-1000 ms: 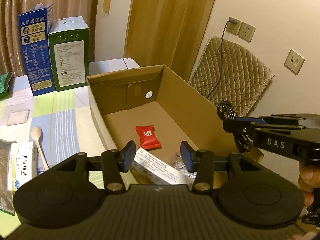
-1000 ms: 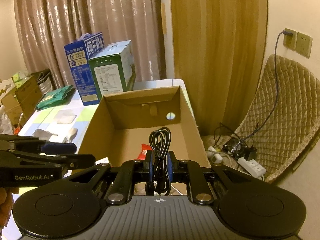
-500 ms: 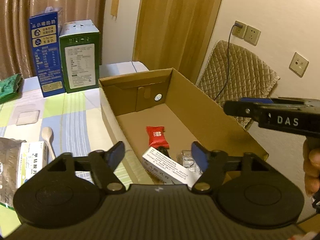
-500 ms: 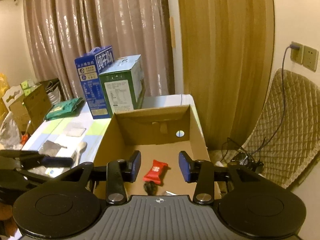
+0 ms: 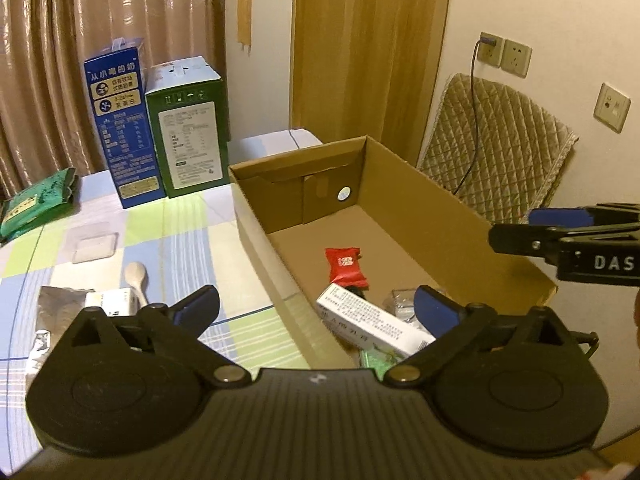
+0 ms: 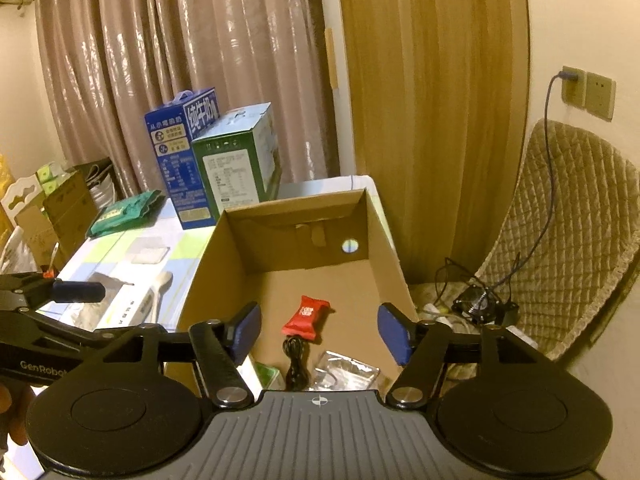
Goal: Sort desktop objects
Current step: 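Open the left tool to drop the red packet while the right tool drops the cable into the box, then move both open tools back over the foil pouch and white box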
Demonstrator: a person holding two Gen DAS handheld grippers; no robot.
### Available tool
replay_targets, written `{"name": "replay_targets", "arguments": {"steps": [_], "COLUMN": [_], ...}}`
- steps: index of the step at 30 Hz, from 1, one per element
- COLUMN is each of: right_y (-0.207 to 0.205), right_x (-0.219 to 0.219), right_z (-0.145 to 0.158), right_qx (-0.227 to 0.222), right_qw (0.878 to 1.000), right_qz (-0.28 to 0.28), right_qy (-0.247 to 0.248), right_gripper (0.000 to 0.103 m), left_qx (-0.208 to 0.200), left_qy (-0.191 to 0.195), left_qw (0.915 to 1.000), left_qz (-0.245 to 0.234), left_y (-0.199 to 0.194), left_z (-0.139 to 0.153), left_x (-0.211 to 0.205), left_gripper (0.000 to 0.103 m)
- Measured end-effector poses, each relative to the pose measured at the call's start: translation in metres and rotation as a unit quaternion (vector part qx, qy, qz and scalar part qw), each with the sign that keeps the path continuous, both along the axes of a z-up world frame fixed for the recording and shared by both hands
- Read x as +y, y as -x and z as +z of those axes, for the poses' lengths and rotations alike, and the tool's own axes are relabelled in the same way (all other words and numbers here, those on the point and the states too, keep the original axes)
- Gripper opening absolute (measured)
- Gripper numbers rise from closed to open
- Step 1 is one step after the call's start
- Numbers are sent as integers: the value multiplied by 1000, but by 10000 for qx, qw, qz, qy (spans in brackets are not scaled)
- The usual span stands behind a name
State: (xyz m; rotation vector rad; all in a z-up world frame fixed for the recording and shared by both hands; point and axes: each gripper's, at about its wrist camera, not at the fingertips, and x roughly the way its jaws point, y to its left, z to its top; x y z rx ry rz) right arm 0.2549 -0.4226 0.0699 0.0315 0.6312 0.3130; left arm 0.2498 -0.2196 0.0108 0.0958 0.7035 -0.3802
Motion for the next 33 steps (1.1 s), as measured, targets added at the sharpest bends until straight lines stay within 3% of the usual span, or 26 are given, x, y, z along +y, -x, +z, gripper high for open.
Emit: {"name": "replay_targets", "arguments": {"steps": [19, 33], "right_y": [38, 62], "right_x": [7, 35], "right_z": [10, 17], "right_qx": [-30, -61], "right_qw": [9999, 9998], "right_qz": [-76, 127], "right_qy": [68, 129], "right_gripper": [76, 78], "left_qx": [-462, -156], "left_qy": [-283, -229], "left_qw": [9985, 9993], "left_qz": [7, 238], "left_y": [44, 67], "left_z": [14, 16], "left_x": [14, 47], "left_gripper": [102, 102]}}
